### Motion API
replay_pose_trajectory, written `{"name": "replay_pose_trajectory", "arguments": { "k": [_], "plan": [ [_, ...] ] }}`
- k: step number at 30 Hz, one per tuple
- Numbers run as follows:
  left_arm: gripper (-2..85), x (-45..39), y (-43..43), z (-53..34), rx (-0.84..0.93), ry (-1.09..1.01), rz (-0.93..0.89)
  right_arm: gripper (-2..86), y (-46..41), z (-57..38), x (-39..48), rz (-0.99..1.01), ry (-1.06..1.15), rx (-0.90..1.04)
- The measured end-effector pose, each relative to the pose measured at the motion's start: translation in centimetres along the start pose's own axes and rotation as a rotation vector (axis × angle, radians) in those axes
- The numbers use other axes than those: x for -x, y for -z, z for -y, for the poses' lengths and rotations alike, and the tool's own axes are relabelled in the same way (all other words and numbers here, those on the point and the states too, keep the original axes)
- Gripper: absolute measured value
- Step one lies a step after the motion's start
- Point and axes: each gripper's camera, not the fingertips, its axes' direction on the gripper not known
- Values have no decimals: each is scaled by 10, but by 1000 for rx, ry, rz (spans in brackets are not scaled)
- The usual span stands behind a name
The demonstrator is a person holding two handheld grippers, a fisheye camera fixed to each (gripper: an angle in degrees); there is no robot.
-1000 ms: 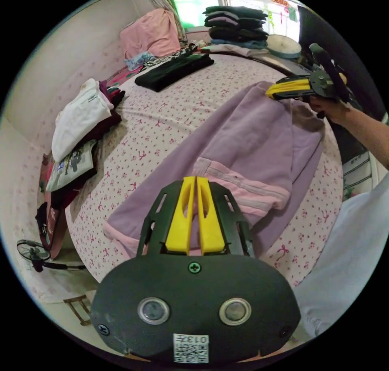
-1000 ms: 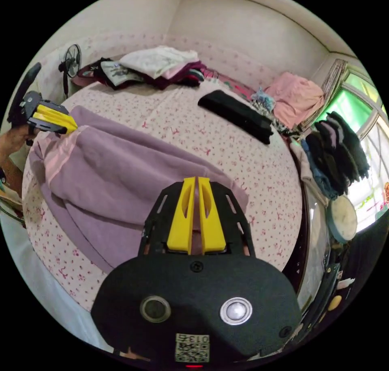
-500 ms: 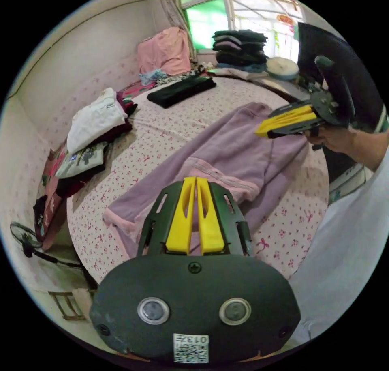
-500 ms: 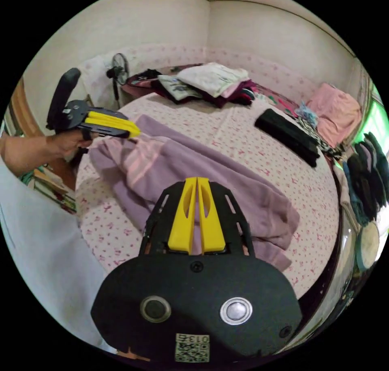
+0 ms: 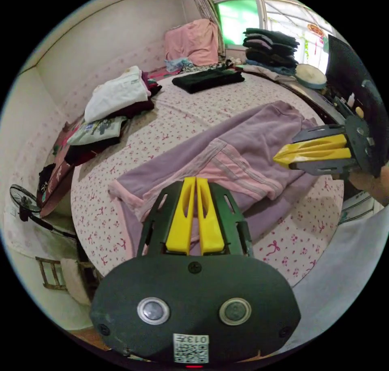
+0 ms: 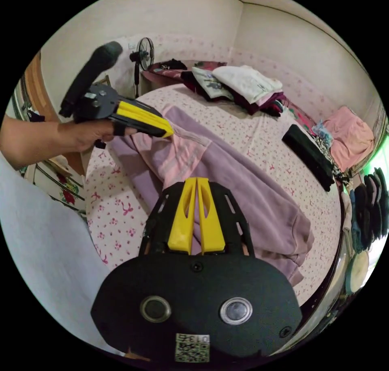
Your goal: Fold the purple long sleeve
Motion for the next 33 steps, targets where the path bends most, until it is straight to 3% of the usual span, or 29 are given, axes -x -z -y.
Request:
{"name": "replay_pose_trajectory", "arguments": {
  "k": [3,8,11,14,16,18,20,24,29,33],
  "plan": [
    [-3,15,-34,-1,154,-15,9,-1,-24,12,20,42,88,59],
    [-3,39,-29,-6,109,60,-108,-1,-47,43,13,145,99,215],
    [-3,51,-12,-11,14,109,-57,-1,-26,64,-1,91,49,51],
    [-3,63,-31,-10,102,114,-36,-1,-32,89,-12,4,7,-14],
    [-3,70,-49,-14,144,101,-69,0,-51,101,-17,-8,-1,6],
    [-2,77,-57,-20,117,124,-97,0,-99,107,-21,12,10,177],
    [-1,82,-60,-22,116,117,-98,1,-105,104,-29,40,-32,107],
    [5,96,-50,-28,95,119,-134,3,-103,119,-44,110,-65,151],
    [73,147,-2,-96,55,357,-23,20,-69,147,-61,111,-142,-59],
    [114,175,15,-156,81,550,-6,53,-83,203,-47,211,-19,-75]
  ]
}}
